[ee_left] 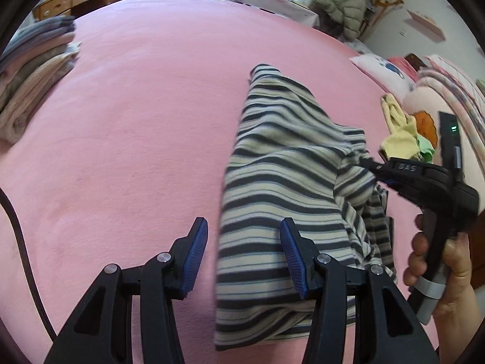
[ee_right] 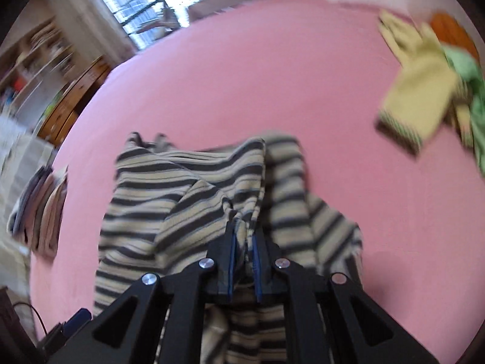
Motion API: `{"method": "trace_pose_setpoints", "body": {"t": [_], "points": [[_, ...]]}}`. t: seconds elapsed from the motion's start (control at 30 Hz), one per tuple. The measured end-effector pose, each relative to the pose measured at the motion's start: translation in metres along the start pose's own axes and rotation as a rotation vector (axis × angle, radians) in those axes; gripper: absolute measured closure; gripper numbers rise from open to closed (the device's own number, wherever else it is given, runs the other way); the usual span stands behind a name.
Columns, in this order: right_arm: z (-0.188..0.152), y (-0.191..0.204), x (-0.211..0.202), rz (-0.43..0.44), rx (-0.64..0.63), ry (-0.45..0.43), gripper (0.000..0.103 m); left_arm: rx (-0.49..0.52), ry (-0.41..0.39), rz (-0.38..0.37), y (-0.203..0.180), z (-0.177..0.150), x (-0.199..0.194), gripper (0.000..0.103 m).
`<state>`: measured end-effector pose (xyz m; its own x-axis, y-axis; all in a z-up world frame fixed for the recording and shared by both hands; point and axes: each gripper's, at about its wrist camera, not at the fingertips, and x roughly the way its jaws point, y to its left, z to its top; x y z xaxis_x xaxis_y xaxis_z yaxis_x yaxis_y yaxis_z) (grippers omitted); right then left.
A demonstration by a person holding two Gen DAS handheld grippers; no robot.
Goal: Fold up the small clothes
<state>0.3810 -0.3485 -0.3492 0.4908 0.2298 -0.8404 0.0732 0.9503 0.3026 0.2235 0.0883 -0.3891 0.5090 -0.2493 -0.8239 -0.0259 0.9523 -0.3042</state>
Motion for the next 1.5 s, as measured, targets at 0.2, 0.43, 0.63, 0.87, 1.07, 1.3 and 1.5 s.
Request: {"method": "trace_pose_setpoints", "body": {"t": [0.2, 0.43, 0.63, 0.87, 1.07, 1.3, 1.5], "points": [[0.003, -0.012, -0.008, 0.078, 0.044, -0.044, 0.094, 0.053, 0.011, -0.049, -0.022, -0.004, -0.003, 0.053], [0.009, -0.007, -0.002, 0.12, -0.026, 0.089, 0.055, 0.093, 0.035, -0.124, -0.043, -0.015, -0.017, 0.045], [0.007, -0.019, 0.006, 0.183, -0.01, 0.144, 0.054, 0.04, 0.146, -0.308, -0.068, -0.035, -0.026, 0.045], [0.016, -0.012, 0.018, 0.231, -0.066, 0.186, 0.054, -0.129, 0.308, -0.502, -0.097, -0.065, 0.013, 0.05], [0.018, -0.009, 0.021, 0.258, -0.1, 0.208, 0.054, -0.333, 0.37, -0.551, -0.083, -0.087, 0.029, 0.05], [0.018, -0.005, 0.024, 0.269, -0.113, 0.2, 0.054, -0.389, 0.334, -0.51, -0.083, -0.082, 0.037, 0.058], [0.016, 0.007, 0.029, 0.244, -0.177, 0.179, 0.088, -0.402, 0.335, -0.467, -0.102, -0.07, 0.042, 0.088]]}}
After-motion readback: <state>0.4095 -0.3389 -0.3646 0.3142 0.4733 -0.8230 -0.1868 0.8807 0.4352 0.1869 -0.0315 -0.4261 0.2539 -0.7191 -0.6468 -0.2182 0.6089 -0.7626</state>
